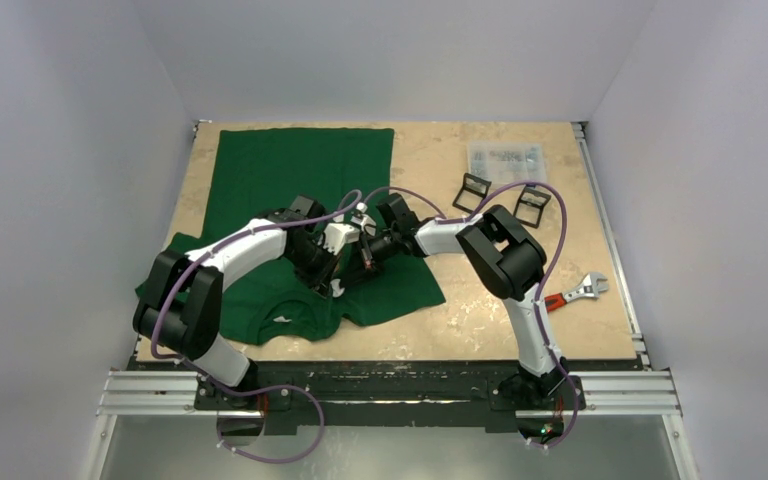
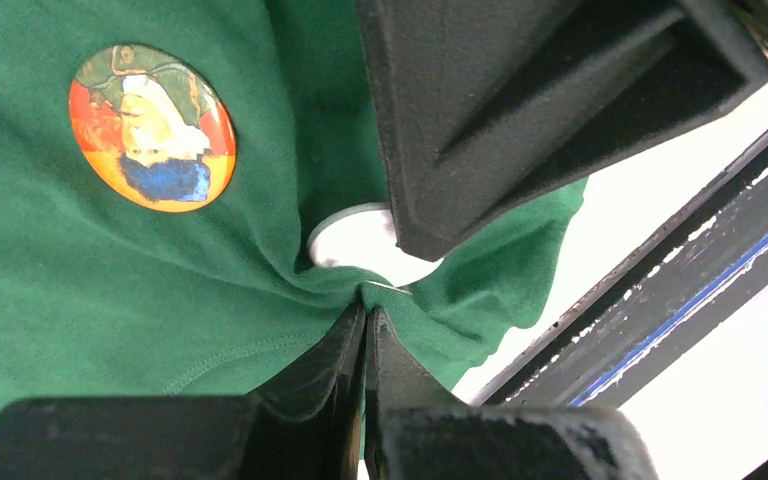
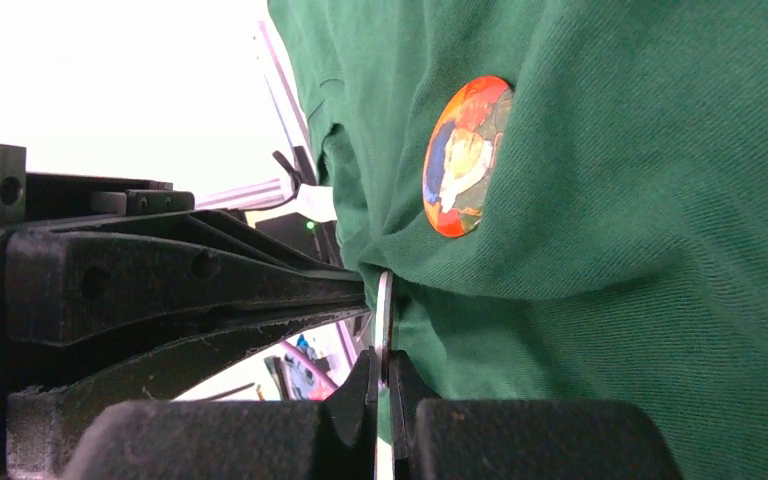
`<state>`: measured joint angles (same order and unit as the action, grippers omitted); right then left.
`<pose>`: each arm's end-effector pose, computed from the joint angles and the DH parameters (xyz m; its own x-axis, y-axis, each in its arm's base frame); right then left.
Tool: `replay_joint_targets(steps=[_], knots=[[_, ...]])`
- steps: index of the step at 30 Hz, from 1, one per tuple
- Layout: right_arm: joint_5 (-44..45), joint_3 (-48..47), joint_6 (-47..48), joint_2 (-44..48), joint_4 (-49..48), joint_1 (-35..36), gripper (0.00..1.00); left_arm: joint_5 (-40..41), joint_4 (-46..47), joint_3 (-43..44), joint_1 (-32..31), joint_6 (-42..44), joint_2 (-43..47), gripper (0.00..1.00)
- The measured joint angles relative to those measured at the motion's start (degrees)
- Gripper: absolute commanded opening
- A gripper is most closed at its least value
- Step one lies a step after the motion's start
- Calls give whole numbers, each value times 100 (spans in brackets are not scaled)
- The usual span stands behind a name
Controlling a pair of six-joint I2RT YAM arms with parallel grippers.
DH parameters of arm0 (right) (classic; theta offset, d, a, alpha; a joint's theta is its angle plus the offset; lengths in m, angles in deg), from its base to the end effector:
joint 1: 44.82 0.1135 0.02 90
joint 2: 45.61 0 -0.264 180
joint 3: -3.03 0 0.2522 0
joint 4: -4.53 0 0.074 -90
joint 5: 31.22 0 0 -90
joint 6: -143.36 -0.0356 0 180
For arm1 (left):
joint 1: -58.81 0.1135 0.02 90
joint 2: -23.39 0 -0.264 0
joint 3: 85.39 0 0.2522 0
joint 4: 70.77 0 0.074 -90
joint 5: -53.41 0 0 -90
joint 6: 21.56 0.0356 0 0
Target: Remove the brooch from the garment
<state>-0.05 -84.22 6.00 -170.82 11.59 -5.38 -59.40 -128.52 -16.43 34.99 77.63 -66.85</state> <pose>0.3177 0.3008 0.1087 -0.9555 -0.2930 -0.0336 -0.1373 0.3411 0.9300 0.2473 -0.1243 0.1811 -0.8163 0.5213 -0.2486 0.5776 0.7397 -0.3453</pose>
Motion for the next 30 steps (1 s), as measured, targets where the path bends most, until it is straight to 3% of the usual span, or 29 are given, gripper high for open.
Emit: replay_joint_targets(steps=[30], knots=[[1331,-815,702,-11,1633,267,0,-435,31,-11,0,109,258,0]])
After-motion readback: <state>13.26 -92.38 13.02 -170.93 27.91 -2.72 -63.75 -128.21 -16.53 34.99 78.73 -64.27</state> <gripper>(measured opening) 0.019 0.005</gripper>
